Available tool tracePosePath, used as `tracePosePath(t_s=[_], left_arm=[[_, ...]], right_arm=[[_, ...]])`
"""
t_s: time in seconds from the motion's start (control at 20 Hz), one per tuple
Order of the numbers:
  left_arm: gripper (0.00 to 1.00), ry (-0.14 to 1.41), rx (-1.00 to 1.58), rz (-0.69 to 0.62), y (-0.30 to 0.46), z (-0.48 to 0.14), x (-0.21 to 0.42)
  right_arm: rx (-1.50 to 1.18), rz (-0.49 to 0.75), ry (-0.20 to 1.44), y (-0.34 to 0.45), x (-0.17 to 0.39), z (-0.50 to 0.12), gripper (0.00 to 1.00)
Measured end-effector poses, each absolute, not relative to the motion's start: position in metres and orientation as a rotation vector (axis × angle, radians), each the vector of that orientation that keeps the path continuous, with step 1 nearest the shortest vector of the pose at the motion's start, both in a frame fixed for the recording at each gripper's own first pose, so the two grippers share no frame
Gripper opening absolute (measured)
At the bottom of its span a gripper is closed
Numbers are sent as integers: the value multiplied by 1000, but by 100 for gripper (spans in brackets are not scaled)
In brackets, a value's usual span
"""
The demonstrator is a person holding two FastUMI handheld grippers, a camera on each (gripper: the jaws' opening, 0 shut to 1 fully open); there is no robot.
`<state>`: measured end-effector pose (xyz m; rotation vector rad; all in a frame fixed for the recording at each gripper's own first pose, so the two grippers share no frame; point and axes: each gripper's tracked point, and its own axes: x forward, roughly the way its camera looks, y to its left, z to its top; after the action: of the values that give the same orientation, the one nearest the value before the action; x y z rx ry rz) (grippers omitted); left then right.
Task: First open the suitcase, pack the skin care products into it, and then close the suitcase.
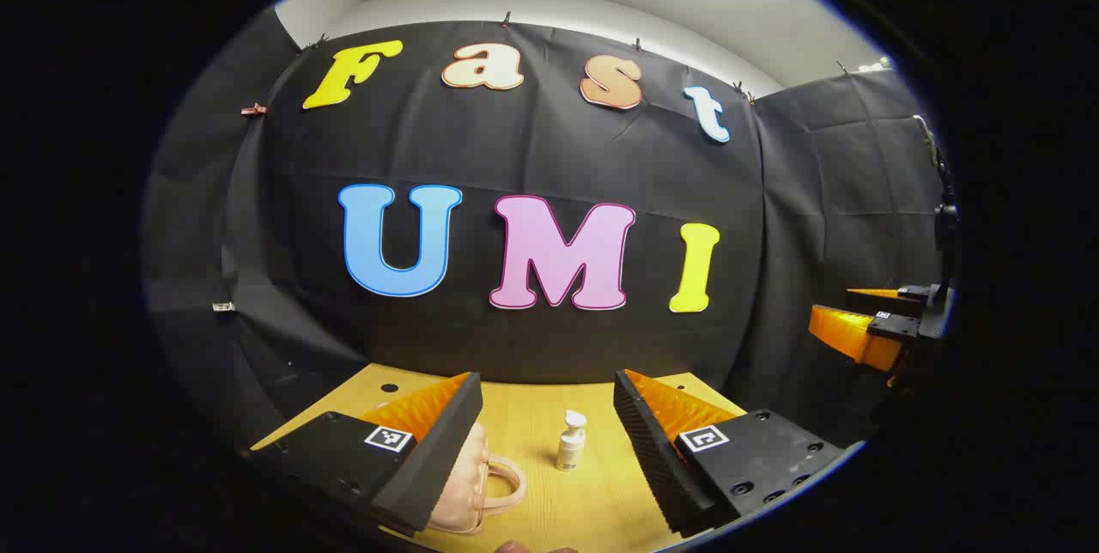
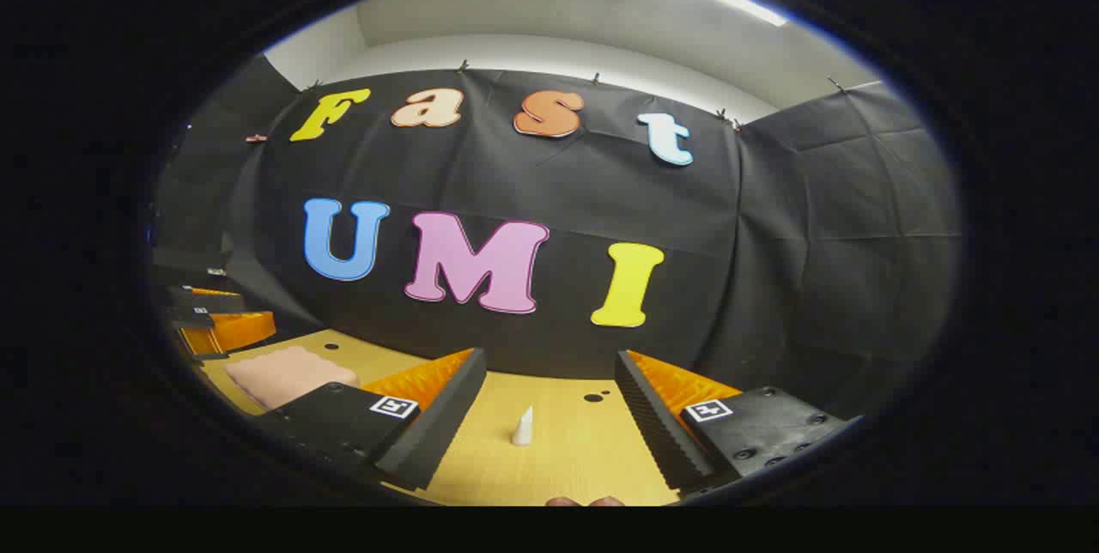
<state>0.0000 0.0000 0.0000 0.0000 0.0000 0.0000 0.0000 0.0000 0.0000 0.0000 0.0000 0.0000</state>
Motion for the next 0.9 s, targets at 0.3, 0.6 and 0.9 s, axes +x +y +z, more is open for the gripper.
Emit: tracePosePath(t_s=[0.3,0.6,0.9], left_arm=[[97,9,4,1,8,-5,-7],[97,-2,30,-12,10,-2,-10],[97,10,28,-47,2,-9,-8]], right_arm=[[11,8,-6,10,1,0,96],[15,0,-9,13,1,2,95],[-6,-17,-13,10,-5,4,95]])
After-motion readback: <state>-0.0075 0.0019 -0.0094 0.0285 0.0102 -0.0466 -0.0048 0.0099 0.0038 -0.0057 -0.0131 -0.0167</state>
